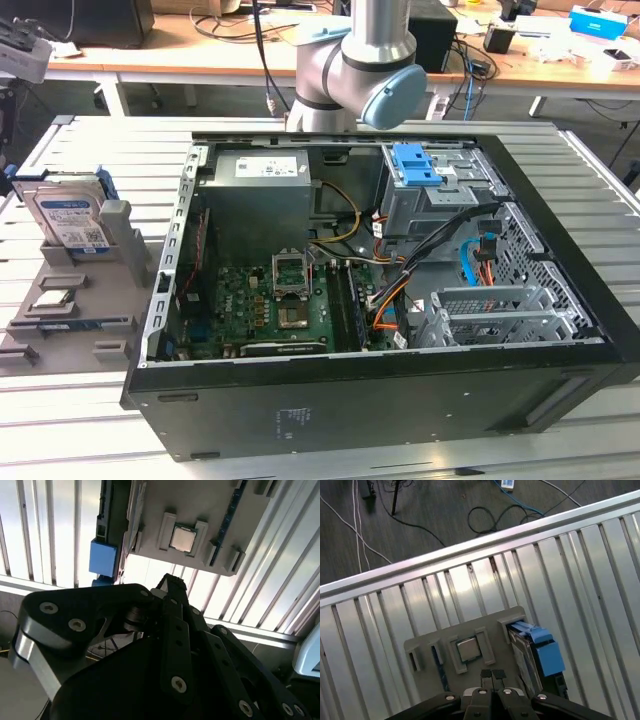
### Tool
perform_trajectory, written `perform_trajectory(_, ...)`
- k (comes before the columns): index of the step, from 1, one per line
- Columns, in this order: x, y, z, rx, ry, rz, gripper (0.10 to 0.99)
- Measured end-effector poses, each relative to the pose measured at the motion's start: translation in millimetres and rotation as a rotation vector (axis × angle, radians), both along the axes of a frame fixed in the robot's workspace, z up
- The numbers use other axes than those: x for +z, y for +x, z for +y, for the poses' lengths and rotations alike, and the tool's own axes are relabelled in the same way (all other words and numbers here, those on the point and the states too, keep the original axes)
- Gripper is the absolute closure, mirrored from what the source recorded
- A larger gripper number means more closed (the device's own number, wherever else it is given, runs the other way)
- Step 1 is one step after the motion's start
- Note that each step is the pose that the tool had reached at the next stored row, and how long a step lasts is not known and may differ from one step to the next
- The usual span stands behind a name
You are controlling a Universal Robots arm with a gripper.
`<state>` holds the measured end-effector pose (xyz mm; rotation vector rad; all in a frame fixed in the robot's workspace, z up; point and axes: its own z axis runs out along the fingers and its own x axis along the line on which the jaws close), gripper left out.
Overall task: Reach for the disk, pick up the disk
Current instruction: 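Pick up the disk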
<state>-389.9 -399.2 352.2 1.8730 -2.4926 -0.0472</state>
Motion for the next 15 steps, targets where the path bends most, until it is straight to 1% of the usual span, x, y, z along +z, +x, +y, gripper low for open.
perform_trajectory(3,0.0,0.0,0.0,0.046,0.0,0.0,0.98)
perform_trajectory(10,0.0,0.0,0.0,0.121,0.0,0.0001,0.98)
perform_trajectory(12,0.0,0.0,0.0,0.155,0.0,0.0,0.98)
perform_trajectory(15,0.0,0.0,0.0,0.186,0.0,0.0,0.98)
